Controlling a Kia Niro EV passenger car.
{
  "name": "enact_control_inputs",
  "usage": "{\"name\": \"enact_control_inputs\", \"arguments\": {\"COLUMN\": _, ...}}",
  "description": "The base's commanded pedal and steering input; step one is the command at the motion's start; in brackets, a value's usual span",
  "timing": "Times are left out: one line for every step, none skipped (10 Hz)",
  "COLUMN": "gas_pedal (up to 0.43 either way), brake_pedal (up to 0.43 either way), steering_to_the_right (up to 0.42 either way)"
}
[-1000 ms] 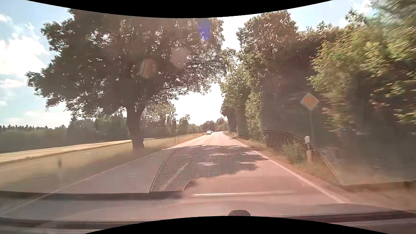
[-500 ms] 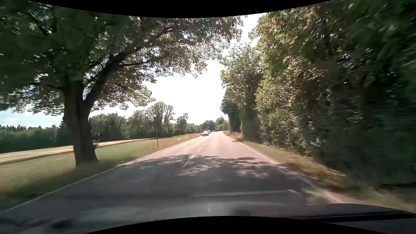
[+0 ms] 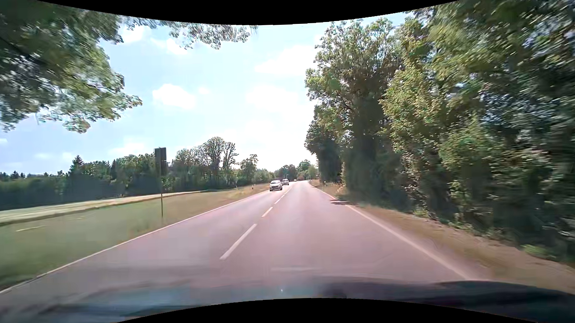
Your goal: Follow the waypoints while adhering to traffic rules and regulations
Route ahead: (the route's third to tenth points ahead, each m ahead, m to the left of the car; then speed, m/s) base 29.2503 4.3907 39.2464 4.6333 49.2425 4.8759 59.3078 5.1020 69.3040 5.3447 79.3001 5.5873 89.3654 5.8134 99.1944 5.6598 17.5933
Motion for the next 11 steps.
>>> {"name": "enact_control_inputs", "arguments": {"gas_pedal": 0.118, "brake_pedal": 0.0, "steering_to_the_right": -0.001}}
{"name": "enact_control_inputs", "arguments": {"gas_pedal": 0.118, "brake_pedal": 0.0, "steering_to_the_right": -0.001}}
{"name": "enact_control_inputs", "arguments": {"gas_pedal": 0.118, "brake_pedal": 0.0, "steering_to_the_right": -0.001}}
{"name": "enact_control_inputs", "arguments": {"gas_pedal": 0.118, "brake_pedal": 0.0, "steering_to_the_right": -0.001}}
{"name": "enact_control_inputs", "arguments": {"gas_pedal": 0.118, "brake_pedal": 0.0, "steering_to_the_right": -0.001}}
{"name": "enact_control_inputs", "arguments": {"gas_pedal": 0.118, "brake_pedal": 0.0, "steering_to_the_right": -0.001}}
{"name": "enact_control_inputs", "arguments": {"gas_pedal": 0.118, "brake_pedal": 0.0, "steering_to_the_right": -0.001}}
{"name": "enact_control_inputs", "arguments": {"gas_pedal": 0.118, "brake_pedal": 0.0, "steering_to_the_right": -0.001}}
{"name": "enact_control_inputs", "arguments": {"gas_pedal": 0.118, "brake_pedal": 0.0, "steering_to_the_right": -0.001}}
{"name": "enact_control_inputs", "arguments": {"gas_pedal": 0.118, "brake_pedal": 0.0, "steering_to_the_right": -0.001}}
{"name": "enact_control_inputs", "arguments": {"gas_pedal": 0.118, "brake_pedal": 0.0, "steering_to_the_right": -0.001}}
